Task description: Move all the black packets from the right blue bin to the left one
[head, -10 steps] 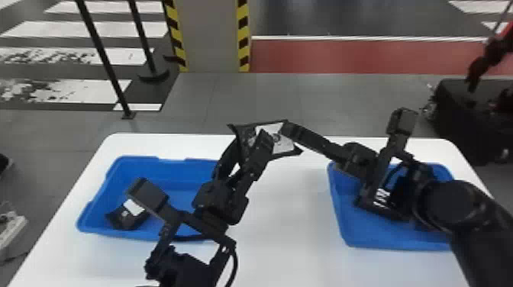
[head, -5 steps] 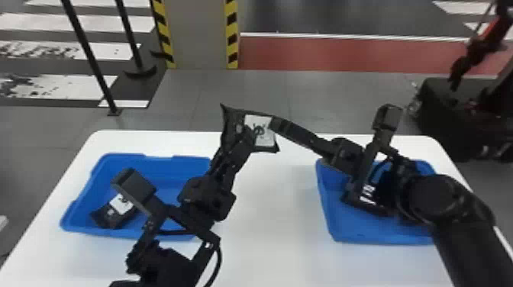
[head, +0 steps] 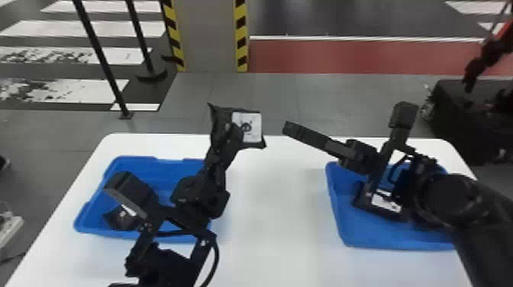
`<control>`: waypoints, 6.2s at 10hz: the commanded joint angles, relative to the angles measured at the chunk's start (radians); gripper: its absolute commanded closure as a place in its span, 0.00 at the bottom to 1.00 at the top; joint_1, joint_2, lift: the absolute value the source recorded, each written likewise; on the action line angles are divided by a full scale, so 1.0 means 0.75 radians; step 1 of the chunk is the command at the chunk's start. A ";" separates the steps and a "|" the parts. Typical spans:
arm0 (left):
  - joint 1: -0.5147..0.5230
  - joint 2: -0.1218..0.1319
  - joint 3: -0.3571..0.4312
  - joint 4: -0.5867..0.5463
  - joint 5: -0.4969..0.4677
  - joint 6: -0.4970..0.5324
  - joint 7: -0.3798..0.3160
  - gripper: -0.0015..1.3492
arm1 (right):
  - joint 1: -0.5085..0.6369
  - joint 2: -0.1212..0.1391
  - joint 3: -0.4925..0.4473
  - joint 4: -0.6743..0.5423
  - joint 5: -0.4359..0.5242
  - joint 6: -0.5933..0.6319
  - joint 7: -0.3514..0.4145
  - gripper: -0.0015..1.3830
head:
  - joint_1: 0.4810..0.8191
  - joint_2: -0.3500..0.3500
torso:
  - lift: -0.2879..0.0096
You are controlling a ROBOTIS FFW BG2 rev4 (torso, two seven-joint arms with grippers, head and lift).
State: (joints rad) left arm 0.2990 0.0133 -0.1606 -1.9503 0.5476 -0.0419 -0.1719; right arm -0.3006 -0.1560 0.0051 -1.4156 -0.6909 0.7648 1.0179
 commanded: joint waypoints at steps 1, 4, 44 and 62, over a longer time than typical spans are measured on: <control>-0.013 -0.021 0.167 0.053 -0.427 -0.095 0.076 0.91 | 0.044 -0.007 -0.035 -0.051 0.138 -0.022 -0.038 0.11 | 0.57 0.57 | 0.60; -0.055 -0.021 0.286 0.272 -0.796 -0.163 0.227 0.91 | 0.073 -0.019 -0.035 -0.058 0.187 -0.035 -0.077 0.25 | 0.63 0.73 | 0.60; 0.230 -0.014 0.134 -0.032 -0.397 -0.389 0.364 0.15 | 0.230 -0.048 -0.312 -0.123 0.974 0.008 -0.590 0.26 | 0.63 0.34 | 0.60; 0.210 -0.014 0.120 -0.029 -0.337 -0.419 0.364 0.15 | 0.427 -0.035 -0.258 -0.699 0.860 0.273 -0.326 0.82 | 0.63 0.48 | 0.60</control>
State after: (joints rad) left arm 0.4565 0.0040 -0.0675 -1.9720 0.2819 -0.3527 0.1012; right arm -0.0004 -0.1816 -0.1887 -1.8800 -0.0385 0.9508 0.7703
